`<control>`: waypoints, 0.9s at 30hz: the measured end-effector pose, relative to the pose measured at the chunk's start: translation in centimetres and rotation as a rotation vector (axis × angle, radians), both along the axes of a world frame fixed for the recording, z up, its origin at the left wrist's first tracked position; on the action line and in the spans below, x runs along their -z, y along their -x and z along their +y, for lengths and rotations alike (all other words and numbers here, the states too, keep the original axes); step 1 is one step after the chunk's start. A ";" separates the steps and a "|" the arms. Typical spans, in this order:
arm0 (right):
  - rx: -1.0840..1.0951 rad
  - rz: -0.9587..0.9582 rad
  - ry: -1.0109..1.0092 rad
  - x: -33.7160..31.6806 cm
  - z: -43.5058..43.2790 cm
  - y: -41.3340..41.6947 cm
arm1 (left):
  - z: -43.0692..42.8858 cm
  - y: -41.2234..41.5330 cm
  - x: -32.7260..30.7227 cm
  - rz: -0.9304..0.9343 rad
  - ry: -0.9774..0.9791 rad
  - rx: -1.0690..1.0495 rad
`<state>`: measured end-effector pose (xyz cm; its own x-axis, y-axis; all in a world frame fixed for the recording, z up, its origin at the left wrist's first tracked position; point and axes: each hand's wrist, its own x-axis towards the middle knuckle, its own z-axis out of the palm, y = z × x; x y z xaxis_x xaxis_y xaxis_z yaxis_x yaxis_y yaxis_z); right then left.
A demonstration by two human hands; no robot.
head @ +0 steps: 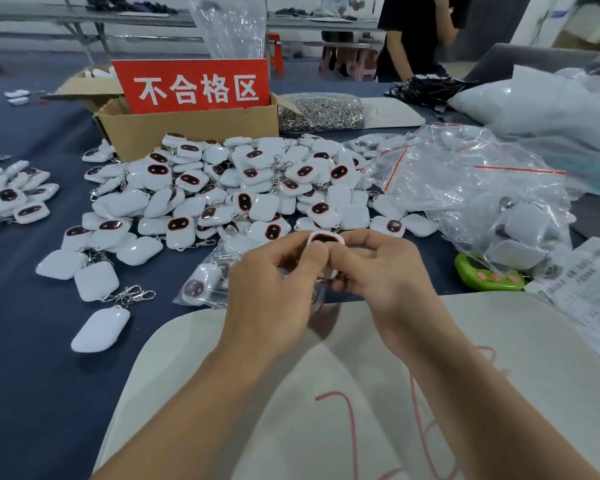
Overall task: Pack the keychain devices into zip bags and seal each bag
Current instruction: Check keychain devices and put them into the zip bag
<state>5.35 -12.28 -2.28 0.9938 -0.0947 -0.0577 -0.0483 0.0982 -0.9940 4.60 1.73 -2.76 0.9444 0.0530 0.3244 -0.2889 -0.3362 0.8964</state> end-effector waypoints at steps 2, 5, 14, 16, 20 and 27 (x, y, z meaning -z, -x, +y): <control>-0.011 -0.033 0.054 0.1 -0.1 -0.1 | 0.1 -0.3 0.1 0.018 0.106 0.022; -0.077 -0.061 -0.011 0.0 -0.5 -0.1 | 0.5 -1.0 0.2 0.070 0.274 0.025; -0.039 -0.084 -0.009 -0.4 -0.7 0.1 | 0.7 -1.2 0.4 0.116 0.332 0.089; -0.026 -0.083 0.016 -0.5 -0.5 0.1 | 0.8 -1.3 0.4 0.125 0.324 0.083; 0.013 -0.081 0.027 -0.8 -0.3 0.4 | 0.9 -1.2 0.3 0.120 0.288 0.083; 0.046 -0.069 0.076 -1.1 0.0 0.6 | 0.6 -1.0 0.1 0.104 0.243 0.062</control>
<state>4.78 -12.27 -1.18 0.9897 -0.1416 0.0197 0.0232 0.0230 -0.9995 5.59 2.33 -2.86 0.9758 0.0583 0.2105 -0.2047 -0.0926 0.9744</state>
